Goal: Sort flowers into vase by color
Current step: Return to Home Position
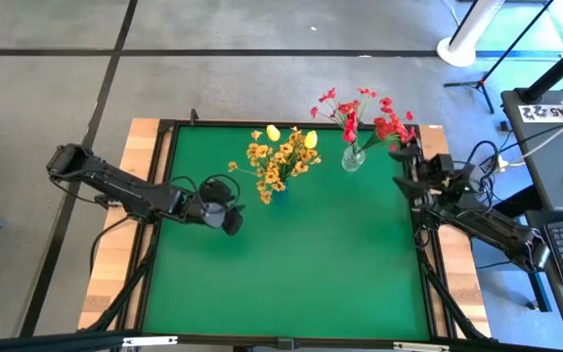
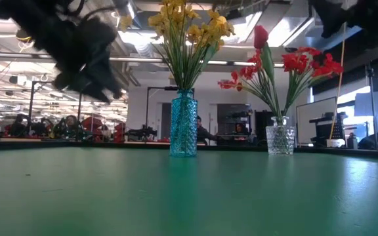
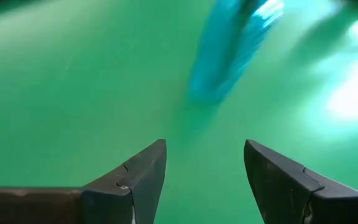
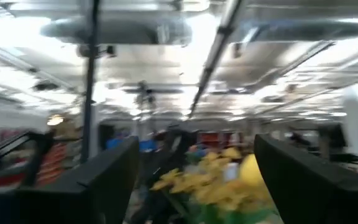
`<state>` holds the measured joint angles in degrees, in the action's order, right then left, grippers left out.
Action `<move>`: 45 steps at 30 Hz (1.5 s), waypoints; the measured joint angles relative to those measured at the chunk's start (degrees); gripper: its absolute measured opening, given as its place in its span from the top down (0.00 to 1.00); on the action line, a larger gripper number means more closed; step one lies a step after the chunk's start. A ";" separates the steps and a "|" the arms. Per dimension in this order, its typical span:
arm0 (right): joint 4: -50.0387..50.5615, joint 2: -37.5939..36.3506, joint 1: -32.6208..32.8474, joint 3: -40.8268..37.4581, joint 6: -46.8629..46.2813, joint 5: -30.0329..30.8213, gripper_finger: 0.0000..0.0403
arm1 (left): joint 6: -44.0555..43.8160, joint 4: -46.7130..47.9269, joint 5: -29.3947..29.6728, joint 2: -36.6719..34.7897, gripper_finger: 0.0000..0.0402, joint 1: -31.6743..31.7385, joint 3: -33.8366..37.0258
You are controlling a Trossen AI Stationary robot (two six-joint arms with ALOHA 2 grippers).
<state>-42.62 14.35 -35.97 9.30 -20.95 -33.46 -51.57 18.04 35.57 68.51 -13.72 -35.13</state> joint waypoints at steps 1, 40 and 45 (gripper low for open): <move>0.08 -0.31 0.00 0.02 -0.53 -1.87 0.22 | 2.15 -1.36 0.07 0.00 0.48 0.00 -1.06; 44.23 -14.17 19.74 -0.07 16.52 32.63 0.98 | 22.48 -1.34 17.95 -28.25 1.00 -11.60 2.02; 44.69 -14.14 29.83 -2.34 18.07 40.70 0.98 | 26.95 -9.05 15.98 -34.26 1.00 -9.36 8.47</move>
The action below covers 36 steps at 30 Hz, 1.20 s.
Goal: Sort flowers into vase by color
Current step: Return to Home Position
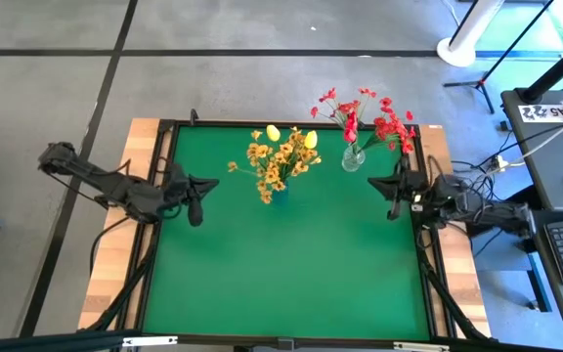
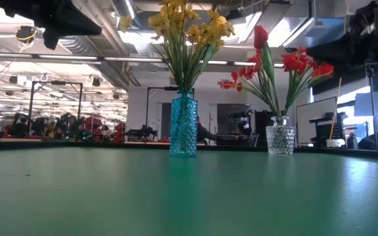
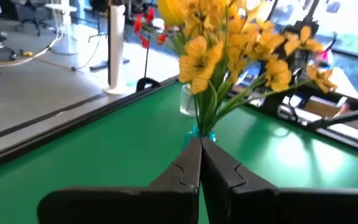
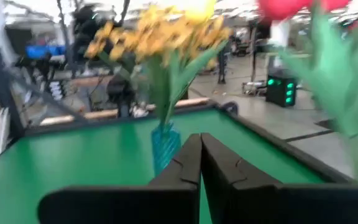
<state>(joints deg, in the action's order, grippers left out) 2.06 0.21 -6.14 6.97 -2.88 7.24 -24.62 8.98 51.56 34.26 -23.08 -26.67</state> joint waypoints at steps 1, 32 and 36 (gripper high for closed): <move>-0.89 0.00 1.92 -1.17 0.30 1.21 0.98 | 0.90 -0.89 -0.46 -1.41 1.00 0.29 0.82; -6.25 9.69 15.87 -6.45 0.29 16.18 0.98 | 11.59 -17.70 -33.64 -26.44 1.00 22.77 26.26; -6.18 9.79 15.87 -6.50 0.28 16.13 0.98 | 10.36 -19.33 -35.89 -26.44 1.00 25.36 26.26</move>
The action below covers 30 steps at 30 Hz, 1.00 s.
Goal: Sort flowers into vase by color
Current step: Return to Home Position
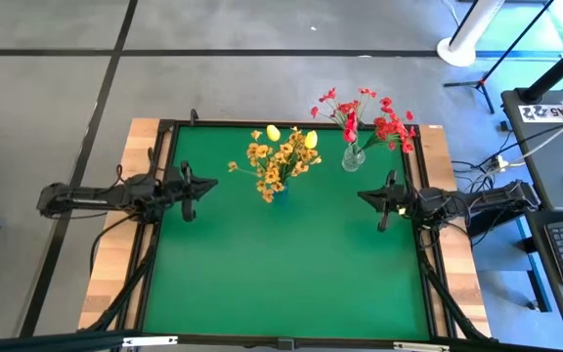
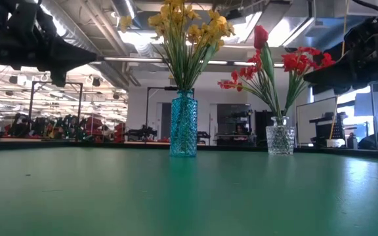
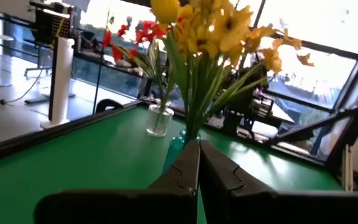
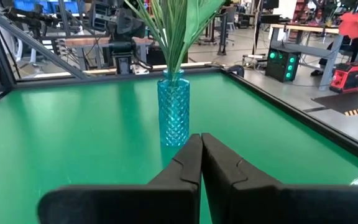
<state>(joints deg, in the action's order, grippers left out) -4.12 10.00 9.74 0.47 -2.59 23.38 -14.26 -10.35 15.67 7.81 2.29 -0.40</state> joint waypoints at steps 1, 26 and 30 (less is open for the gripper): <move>0.02 0.00 0.00 0.00 -0.02 0.00 0.98 | -0.51 -0.10 0.21 -0.02 1.00 0.19 0.00; -0.07 0.00 0.00 -0.04 -0.09 -0.03 0.98 | -1.23 0.48 1.85 0.02 1.00 0.22 0.00; -0.07 0.00 0.00 -0.04 -0.09 -0.04 0.98 | -1.23 0.48 1.85 0.02 1.00 0.22 0.00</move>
